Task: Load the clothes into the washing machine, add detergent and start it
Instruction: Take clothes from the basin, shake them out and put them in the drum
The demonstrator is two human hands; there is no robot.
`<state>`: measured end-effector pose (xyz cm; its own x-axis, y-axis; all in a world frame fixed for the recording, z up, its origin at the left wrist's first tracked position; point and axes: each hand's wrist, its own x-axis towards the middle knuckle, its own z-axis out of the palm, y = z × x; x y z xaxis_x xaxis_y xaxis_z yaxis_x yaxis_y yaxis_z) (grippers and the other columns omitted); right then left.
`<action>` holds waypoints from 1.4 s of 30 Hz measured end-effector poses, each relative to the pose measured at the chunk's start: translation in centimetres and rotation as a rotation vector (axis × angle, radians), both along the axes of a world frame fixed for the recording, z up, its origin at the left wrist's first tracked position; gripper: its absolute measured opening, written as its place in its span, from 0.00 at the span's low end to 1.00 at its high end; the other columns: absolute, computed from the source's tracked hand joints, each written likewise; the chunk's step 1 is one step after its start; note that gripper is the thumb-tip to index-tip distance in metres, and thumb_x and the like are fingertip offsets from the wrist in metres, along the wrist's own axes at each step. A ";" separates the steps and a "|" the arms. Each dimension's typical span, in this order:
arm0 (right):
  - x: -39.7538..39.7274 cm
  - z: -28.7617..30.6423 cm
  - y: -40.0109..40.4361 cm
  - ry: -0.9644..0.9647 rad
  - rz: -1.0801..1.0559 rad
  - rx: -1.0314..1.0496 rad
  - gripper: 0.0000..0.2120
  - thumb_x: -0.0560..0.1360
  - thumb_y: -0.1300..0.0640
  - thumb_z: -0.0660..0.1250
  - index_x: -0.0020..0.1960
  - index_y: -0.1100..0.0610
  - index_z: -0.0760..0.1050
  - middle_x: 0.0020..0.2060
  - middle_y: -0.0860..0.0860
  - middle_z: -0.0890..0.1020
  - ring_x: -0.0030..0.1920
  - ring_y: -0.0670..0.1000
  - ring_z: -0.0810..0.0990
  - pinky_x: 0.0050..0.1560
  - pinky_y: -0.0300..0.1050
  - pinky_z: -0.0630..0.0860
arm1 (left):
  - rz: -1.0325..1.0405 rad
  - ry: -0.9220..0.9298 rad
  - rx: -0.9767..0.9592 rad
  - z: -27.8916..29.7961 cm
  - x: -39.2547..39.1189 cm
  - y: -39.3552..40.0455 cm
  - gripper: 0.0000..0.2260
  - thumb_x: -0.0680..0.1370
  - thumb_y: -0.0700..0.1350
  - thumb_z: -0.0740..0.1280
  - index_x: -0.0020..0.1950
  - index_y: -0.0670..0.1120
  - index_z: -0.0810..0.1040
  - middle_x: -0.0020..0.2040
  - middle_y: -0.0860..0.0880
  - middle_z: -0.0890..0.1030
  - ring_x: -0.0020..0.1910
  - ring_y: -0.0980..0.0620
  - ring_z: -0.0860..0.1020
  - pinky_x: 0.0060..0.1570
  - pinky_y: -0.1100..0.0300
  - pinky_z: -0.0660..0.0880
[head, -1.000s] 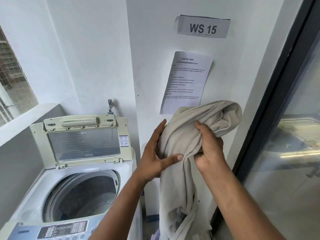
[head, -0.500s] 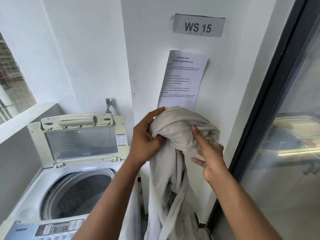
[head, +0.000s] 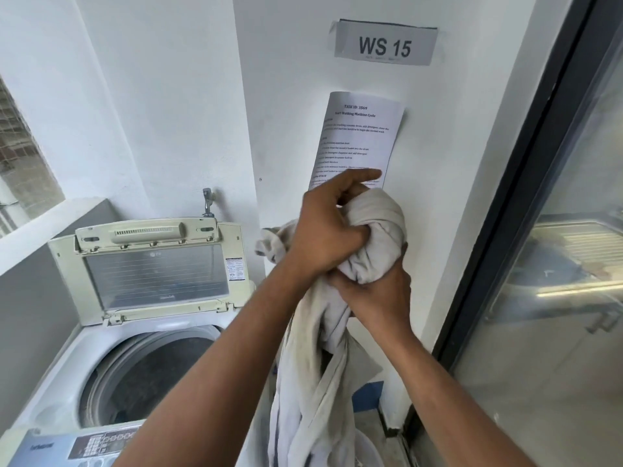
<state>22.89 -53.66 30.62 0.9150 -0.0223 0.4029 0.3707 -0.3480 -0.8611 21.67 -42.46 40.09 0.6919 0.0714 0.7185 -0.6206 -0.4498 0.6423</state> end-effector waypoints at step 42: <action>0.5 -3.2 -3.3 0.452 0.029 0.487 0.48 0.62 0.49 0.81 0.78 0.55 0.67 0.69 0.48 0.77 0.66 0.51 0.78 0.66 0.51 0.75 | 0.106 0.080 -0.517 -6.3 -2.3 4.2 0.34 0.70 0.39 0.72 0.77 0.51 0.72 0.60 0.42 0.84 0.53 0.53 0.84 0.53 0.60 0.80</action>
<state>23.34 -56.92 27.41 0.9945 -0.0778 -0.0705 -0.0605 0.1249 -0.9903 19.37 -38.25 33.76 0.7128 0.4746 0.5164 -0.5288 -0.1200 0.8402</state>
